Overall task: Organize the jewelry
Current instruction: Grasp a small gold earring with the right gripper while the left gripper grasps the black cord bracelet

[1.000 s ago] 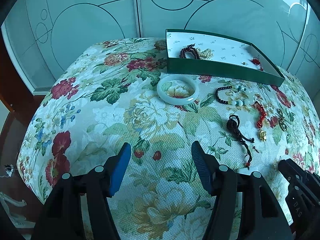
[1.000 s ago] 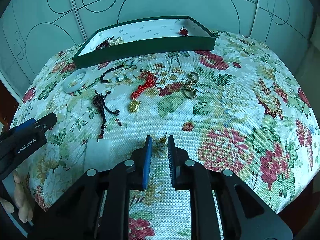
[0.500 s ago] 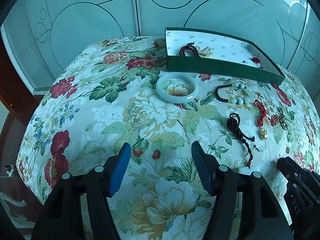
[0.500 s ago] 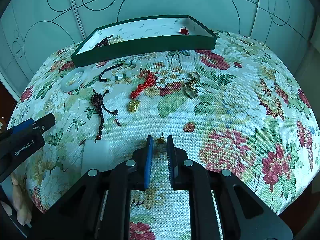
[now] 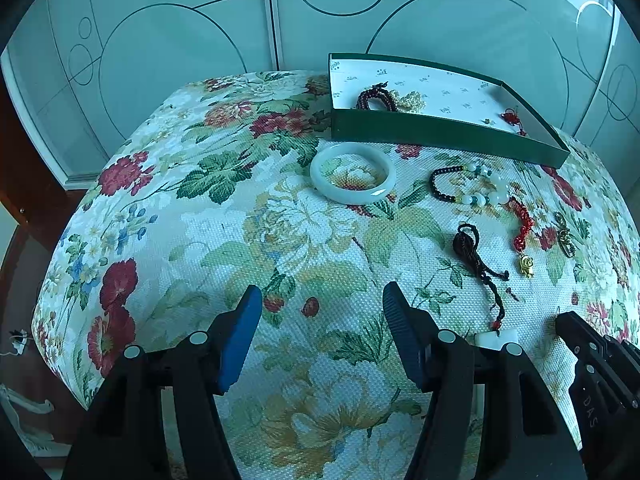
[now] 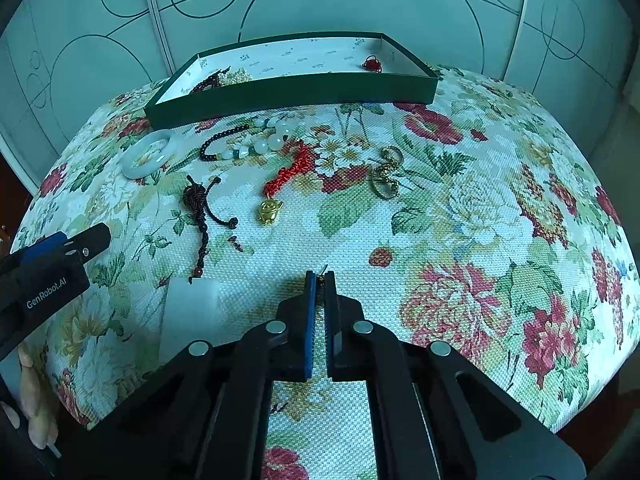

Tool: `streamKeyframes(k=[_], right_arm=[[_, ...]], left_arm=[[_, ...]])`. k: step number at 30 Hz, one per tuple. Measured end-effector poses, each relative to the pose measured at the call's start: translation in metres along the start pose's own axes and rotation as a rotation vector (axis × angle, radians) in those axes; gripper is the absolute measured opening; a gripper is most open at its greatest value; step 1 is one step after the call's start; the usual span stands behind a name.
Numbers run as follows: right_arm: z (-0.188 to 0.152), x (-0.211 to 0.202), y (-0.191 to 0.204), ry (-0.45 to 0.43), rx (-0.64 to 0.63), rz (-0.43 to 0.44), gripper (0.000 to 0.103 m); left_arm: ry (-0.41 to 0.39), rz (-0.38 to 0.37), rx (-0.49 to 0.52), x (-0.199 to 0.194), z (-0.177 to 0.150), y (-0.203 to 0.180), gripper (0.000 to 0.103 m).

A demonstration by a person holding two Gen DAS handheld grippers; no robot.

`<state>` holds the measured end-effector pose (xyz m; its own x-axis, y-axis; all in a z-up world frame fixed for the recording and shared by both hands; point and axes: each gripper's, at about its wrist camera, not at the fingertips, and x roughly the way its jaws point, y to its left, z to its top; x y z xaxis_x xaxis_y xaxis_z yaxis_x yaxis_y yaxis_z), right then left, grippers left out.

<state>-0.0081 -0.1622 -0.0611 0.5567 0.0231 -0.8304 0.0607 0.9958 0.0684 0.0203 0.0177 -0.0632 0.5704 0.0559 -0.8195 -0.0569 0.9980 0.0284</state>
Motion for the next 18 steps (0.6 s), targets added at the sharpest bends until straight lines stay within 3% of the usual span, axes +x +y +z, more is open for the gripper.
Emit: streamKeyframes(k=[10, 18], right_arm=[[0.003, -0.005, -0.005, -0.020, 0.002, 0.001, 0.000], [0.008, -0.011, -0.018, -0.038, 0.027, 0.010, 0.000]], left_arm=[[0.003, -0.010, 0.000, -0.001, 0.000, -0.003, 0.062], [0.011, -0.063, 0.017, -0.005, 0.002, -0.019, 0.062]])
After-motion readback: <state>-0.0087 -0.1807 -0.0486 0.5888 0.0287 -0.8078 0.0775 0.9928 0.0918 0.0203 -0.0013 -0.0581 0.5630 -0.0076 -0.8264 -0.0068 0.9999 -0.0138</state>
